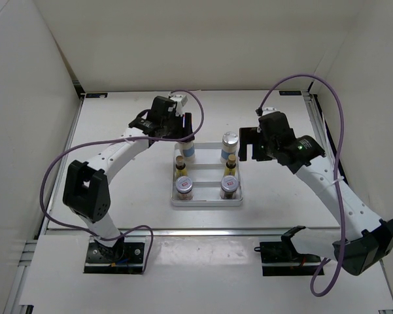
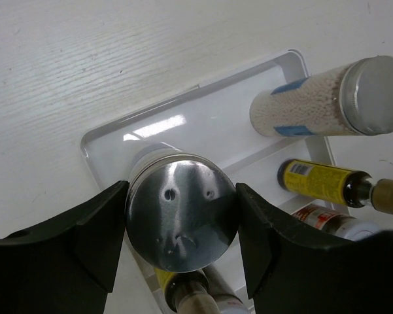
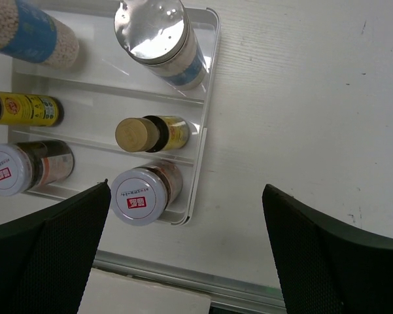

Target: Organize the condiment bottles

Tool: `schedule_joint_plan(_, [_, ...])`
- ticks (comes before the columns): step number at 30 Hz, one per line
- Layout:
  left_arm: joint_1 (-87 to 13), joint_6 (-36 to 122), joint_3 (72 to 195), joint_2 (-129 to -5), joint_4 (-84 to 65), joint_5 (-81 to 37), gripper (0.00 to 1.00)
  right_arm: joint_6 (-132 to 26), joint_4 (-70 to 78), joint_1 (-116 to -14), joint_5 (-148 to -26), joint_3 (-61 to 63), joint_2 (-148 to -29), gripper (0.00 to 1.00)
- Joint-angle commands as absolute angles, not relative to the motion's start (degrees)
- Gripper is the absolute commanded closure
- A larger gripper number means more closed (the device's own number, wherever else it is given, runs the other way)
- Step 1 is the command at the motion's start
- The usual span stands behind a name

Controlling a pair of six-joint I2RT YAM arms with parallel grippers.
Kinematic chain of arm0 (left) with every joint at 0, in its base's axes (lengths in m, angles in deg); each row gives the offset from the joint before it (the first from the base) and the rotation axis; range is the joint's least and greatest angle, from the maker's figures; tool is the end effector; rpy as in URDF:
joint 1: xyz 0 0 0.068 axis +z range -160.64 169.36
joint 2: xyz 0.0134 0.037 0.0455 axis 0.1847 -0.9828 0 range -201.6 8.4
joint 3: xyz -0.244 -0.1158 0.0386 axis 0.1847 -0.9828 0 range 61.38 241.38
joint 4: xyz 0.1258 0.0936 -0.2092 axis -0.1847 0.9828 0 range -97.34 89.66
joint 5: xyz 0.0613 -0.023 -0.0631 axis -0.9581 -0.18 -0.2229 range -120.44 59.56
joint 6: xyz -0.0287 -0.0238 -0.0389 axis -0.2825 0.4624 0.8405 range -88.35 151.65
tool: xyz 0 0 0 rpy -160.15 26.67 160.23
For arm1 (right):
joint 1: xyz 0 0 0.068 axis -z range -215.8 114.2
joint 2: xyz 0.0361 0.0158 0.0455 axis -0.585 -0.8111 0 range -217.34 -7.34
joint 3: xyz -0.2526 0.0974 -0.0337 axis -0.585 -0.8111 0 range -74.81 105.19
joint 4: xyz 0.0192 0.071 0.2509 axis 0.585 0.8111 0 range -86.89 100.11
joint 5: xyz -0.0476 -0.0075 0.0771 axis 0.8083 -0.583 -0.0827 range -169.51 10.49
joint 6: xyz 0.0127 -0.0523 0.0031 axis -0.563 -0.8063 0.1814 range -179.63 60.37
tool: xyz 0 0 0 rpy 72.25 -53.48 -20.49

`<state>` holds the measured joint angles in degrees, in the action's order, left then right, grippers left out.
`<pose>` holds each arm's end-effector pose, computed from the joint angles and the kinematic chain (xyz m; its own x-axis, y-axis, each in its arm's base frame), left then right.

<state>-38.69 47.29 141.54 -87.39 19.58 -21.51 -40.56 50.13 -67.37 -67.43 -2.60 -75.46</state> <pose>0.3321 -0.1833 0.2941 -0.7272 0.0856 -0.6811 0.3835 0.8736 -0.2997 0.2096 0.1201 0.3617 -0.6732 -0.0386 -0.7385 -0.1707 0.9798 0.1044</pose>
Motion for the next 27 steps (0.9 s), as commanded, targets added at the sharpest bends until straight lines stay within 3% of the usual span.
schedule_joint_plan(1, [-39.03,47.91,141.01,-86.69,13.41,-21.91,0.72,-40.74,50.3,-67.44,-66.15,-2.91,-72.91,0.0])
schedule_joint_plan(7, [-39.03,47.91,139.96,-87.84,13.41,-23.06,0.61,-40.74,50.83,-67.44,-66.15,-3.44,-72.91,0.0])
schedule_joint_plan(11, [-39.03,47.91,139.95,-87.32,13.41,-25.77,0.4,-40.74,51.36,-67.44,-66.15,-3.44,-72.91,0.0])
schedule_joint_plan(13, [-39.03,47.91,140.91,-87.31,14.8,-26.31,0.07,-40.74,51.36,-67.44,-66.15,-3.44,-72.91,0.0])
schedule_joint_plan(14, [-39.64,47.39,142.4,-87.31,16.38,-27.79,0.0,-40.74,51.36,-67.44,-66.76,-3.96,-72.91,0.0])
schedule_joint_plan(22, [-39.65,43.17,145.32,-73.29,17.71,-32.18,0.0,-38.28,52.68,-67.44,-66.77,-3.97,-74.67,0.0])
schedule_joint_plan(27, [-38.95,37.38,133.68,-60.44,16.67,-44.91,0.0,-37.75,52.68,-67.44,-66.77,-5.36,-74.05,0.0])
